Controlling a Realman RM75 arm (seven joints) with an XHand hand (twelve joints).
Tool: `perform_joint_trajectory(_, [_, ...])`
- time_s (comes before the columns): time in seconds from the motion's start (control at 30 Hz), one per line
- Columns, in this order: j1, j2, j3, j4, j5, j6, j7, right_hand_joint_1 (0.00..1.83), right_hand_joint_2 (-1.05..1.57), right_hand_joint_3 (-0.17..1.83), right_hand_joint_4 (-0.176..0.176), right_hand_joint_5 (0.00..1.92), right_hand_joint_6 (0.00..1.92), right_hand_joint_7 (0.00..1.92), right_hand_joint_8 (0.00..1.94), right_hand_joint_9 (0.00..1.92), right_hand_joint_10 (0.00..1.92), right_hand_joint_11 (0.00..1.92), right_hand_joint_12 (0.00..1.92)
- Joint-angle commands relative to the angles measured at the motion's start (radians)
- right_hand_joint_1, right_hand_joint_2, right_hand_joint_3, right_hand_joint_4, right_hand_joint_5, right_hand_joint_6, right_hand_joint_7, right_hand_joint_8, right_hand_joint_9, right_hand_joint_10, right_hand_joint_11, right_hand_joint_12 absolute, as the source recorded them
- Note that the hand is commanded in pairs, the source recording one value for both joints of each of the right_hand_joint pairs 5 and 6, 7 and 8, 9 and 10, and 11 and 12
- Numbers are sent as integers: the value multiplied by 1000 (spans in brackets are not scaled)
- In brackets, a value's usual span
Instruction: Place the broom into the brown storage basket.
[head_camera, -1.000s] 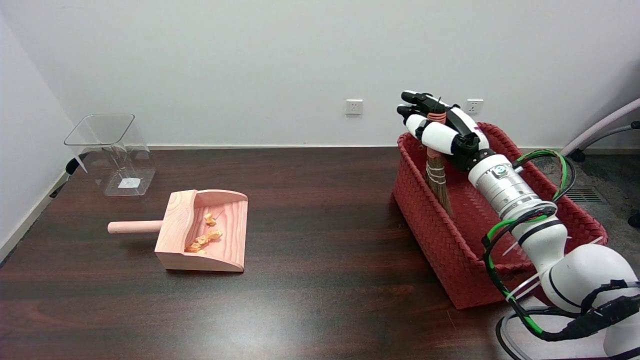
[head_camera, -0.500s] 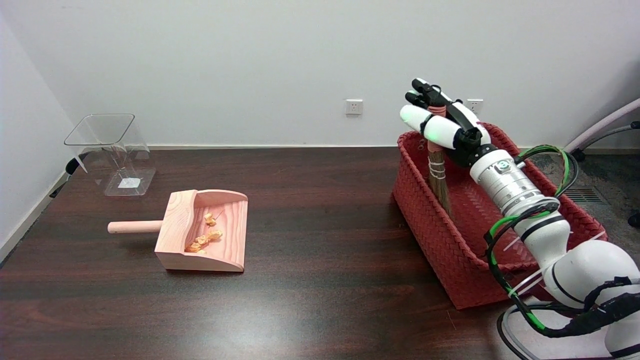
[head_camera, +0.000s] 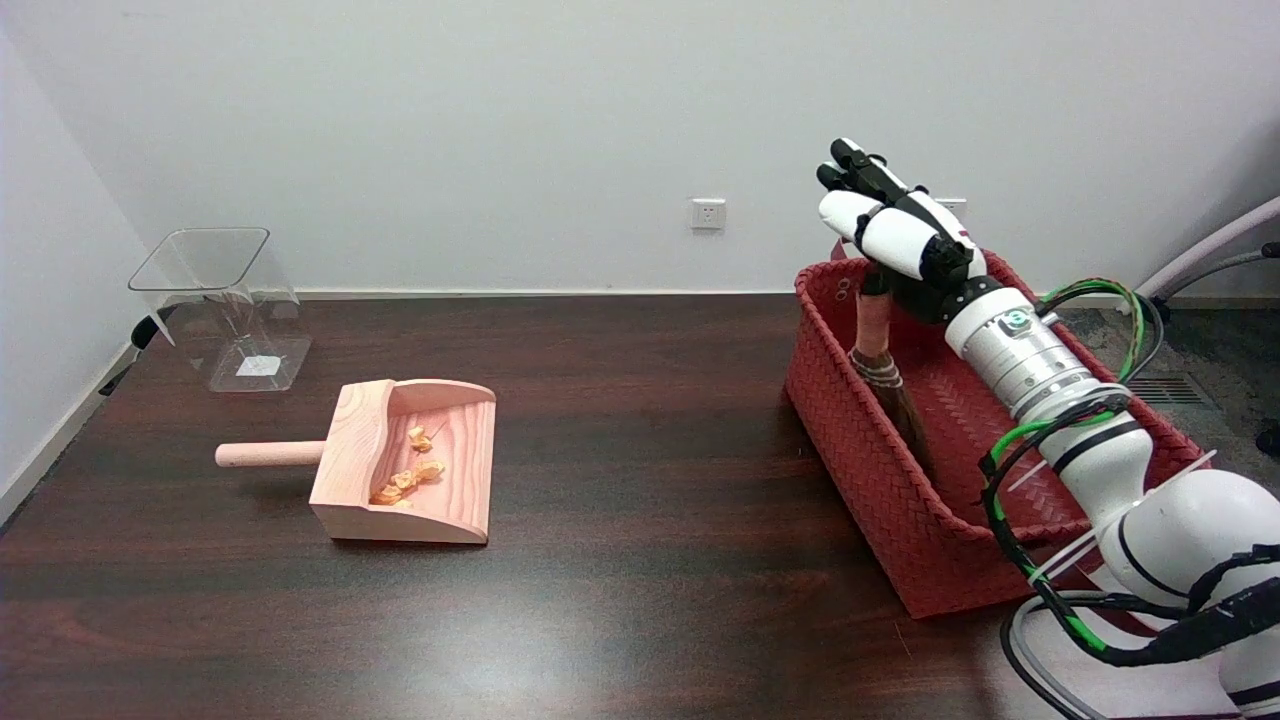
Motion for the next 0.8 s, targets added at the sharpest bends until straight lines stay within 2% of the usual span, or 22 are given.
perform_joint_trajectory(0.03, [-16,-10,61,1,19,-64,3,334,1533,454,0,0,0,99,99,0,0,0,0])
perform_joint_trajectory(0.1, [-11,-7,75,1,19,-72,3,292,1525,667,0,0,0,96,96,0,0,0,0])
perform_joint_trajectory(0.23, [-1,-3,100,1,18,-75,3,240,1536,851,0,0,0,93,93,0,0,0,0])
perform_joint_trajectory(0.5, [1,-1,170,-2,16,-75,3,216,1533,857,0,0,0,99,99,0,0,0,0])
perform_joint_trajectory(0.7, [-25,-13,247,-3,16,-75,3,230,1510,821,0,0,0,232,232,0,0,0,0])
perform_joint_trajectory(0.8, [-35,-18,296,-2,16,-83,3,264,1474,730,0,0,0,279,279,0,0,0,0])
